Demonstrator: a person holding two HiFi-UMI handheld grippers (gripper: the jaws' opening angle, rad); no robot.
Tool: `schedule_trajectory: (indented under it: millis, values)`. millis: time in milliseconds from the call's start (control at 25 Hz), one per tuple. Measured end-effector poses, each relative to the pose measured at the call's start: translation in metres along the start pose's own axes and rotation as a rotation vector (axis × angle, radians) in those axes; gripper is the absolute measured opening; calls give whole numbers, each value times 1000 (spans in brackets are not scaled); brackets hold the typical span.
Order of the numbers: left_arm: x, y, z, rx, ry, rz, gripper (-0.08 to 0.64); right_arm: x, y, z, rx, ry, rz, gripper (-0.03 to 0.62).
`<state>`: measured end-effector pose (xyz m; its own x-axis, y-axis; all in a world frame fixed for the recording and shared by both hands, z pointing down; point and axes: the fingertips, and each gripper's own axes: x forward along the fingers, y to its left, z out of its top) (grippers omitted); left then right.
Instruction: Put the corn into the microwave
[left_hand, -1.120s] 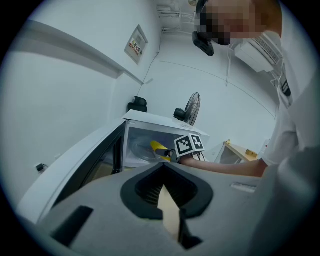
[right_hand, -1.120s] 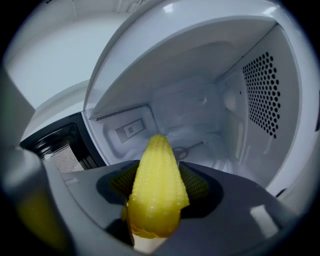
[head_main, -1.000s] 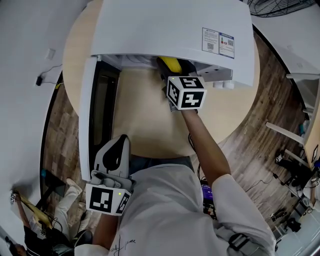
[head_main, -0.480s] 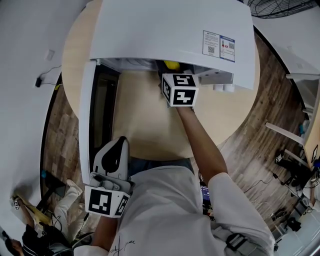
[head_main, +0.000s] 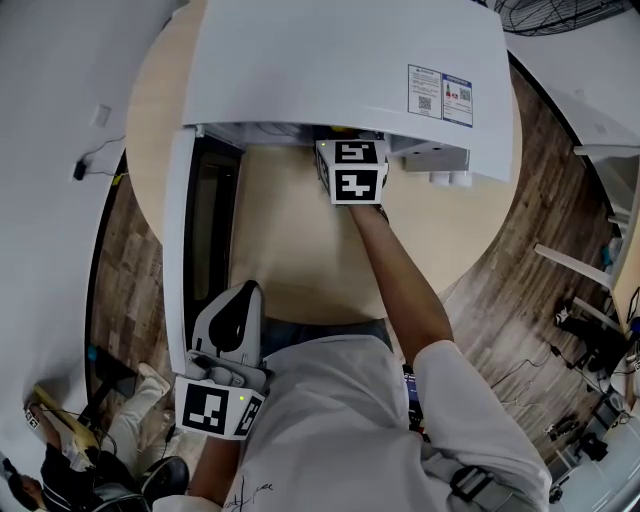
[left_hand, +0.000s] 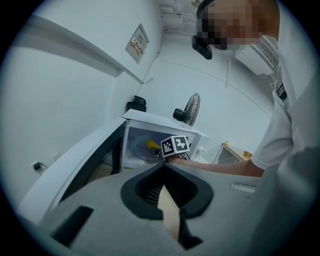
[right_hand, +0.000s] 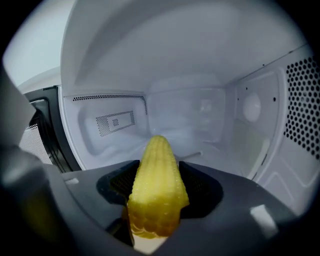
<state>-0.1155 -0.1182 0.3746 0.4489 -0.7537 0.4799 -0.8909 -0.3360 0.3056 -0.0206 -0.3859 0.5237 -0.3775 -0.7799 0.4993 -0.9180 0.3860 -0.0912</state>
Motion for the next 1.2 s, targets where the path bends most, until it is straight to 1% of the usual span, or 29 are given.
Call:
schedule_trajectory:
  millis: [160,520,800,1040,1200]
  values:
    - [0,-1,0,20,5,1,-8,4,-2,-2,-49,9,-21,262]
    - [-1,-1,0,25,7,0,-8,14,-9,-4,-158,32,-84,262]
    - [-4,-2,-1,25,6,4,-8,19,-17,-5,-196,58,-128,262]
    - [-6,-6,-3,26,8,4,-8,20,-21,-6,-215,74,-135,262]
    - [-6,-9,-2,31,4,2,-8,21,-19,-7,-255,74,-144,264]
